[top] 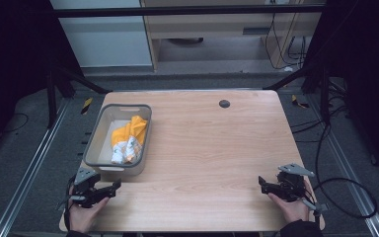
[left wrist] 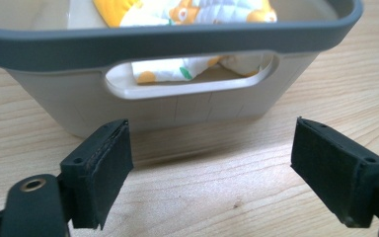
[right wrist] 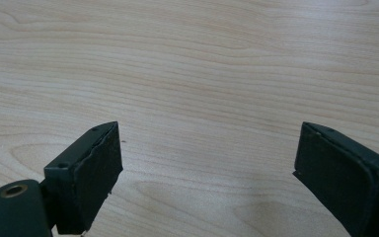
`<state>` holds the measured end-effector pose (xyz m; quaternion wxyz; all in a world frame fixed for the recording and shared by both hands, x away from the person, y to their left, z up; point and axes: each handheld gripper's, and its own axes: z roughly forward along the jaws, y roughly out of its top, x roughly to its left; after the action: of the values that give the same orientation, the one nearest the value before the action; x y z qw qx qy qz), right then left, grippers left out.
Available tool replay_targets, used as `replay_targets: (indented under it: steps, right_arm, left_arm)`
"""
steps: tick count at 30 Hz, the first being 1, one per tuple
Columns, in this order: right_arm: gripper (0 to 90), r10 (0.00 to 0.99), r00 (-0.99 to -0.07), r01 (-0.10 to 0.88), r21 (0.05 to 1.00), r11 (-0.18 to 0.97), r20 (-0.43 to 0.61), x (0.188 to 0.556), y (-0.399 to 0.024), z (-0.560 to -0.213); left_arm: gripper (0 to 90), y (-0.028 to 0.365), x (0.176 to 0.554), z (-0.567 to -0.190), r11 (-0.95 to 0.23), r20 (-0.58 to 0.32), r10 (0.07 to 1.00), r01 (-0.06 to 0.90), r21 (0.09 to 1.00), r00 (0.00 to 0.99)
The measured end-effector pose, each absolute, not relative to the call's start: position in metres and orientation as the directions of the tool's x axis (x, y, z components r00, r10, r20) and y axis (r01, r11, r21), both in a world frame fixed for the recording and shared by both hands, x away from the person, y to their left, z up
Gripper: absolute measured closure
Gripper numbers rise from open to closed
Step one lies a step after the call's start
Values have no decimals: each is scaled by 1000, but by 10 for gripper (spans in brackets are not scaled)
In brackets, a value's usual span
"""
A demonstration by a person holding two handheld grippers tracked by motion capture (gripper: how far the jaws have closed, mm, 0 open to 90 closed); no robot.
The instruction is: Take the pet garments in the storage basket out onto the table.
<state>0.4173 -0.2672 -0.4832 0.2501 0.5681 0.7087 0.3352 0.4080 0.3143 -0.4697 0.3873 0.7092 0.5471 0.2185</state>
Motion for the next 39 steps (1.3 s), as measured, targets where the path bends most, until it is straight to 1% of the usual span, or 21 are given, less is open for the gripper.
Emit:
replay_targets:
  steps: [3,20,26,39]
  right_arm:
    - [116,972,-233,632,766,121,39,416,-269,-483]
    - [122,968,-248,607,783,133,28,415,-268,-483]
    - [122,967,-253,601,788,135,27,416,-269,-483]
    - [120,966,-257,593,793,142,19,416,-269,-483]
  left_arm:
    - [162,315,406,-467,-98,-116,944,599,794,308]
    - [168,319,400,-449,-64,-145,936,558,827,322]
    - [168,320,400,-445,-63,-137,938,547,835,318]
    - [168,316,400,-425,-60,-145,927,516,854,347]
